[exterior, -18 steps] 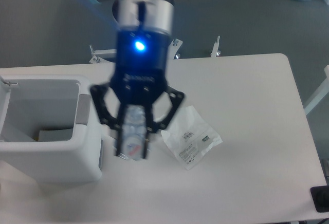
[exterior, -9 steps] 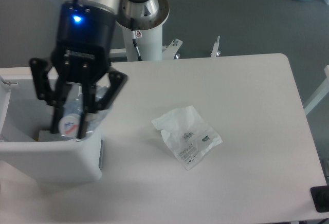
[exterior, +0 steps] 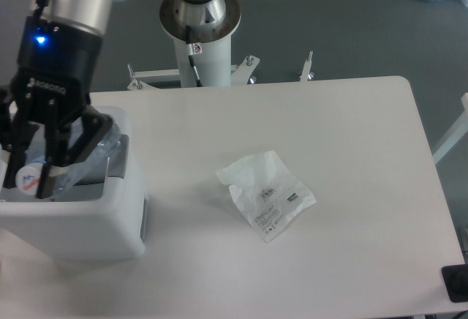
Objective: Place the trash in the trash can
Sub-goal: 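Lower the bottle into the bin and open the gripper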
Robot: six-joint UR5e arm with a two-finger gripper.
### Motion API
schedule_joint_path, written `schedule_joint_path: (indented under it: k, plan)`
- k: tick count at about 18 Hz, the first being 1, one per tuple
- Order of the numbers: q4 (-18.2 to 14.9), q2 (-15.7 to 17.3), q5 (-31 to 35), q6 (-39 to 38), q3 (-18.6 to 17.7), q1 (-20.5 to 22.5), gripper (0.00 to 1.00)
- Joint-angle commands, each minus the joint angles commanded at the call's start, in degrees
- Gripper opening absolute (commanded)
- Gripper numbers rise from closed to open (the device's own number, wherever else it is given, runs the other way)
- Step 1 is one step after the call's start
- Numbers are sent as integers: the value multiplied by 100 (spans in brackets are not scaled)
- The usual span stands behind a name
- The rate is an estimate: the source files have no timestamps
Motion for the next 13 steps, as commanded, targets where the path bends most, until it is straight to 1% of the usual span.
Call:
schedule_joint_path:
  k: [8,13]
  plan:
    - [0,-44,17,9,-369,-158,36]
    - [0,9,26,44,-834,-273,37]
